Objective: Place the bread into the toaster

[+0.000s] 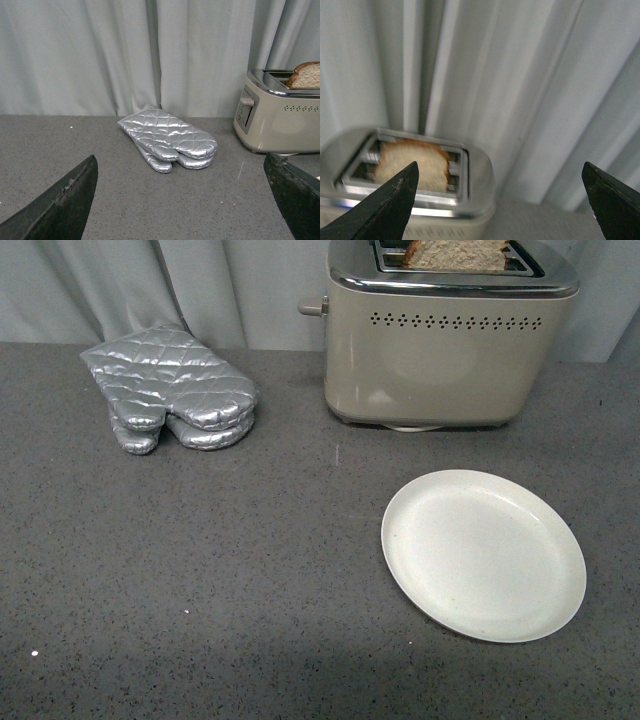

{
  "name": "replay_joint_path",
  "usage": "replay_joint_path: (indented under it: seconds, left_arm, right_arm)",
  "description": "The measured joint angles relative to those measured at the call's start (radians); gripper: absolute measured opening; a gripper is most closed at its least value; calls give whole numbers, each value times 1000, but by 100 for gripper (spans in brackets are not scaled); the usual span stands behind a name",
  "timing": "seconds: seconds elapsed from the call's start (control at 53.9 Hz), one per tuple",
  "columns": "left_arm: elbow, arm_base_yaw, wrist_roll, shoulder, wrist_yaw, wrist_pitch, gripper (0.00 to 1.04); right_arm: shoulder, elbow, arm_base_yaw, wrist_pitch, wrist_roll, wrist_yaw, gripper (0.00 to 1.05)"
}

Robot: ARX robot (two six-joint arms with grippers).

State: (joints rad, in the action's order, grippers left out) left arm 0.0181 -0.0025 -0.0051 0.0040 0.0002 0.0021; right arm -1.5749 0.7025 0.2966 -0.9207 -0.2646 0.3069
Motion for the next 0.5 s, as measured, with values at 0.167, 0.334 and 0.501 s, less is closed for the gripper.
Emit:
replay_joint_path:
  seconds: [0.167, 0.334, 0.501]
  left_arm:
    - [0, 0, 0, 0, 0, 0, 98]
    - [0, 0, 0, 0, 0, 0, 98]
    - [0, 0, 0, 0, 0, 0, 98]
  right_arm:
    - [112, -196, -13, -56, -76, 8, 95]
    - [247, -351, -32, -63, 34, -42, 83]
    - [401, -489, -101, -27, 218, -112, 49]
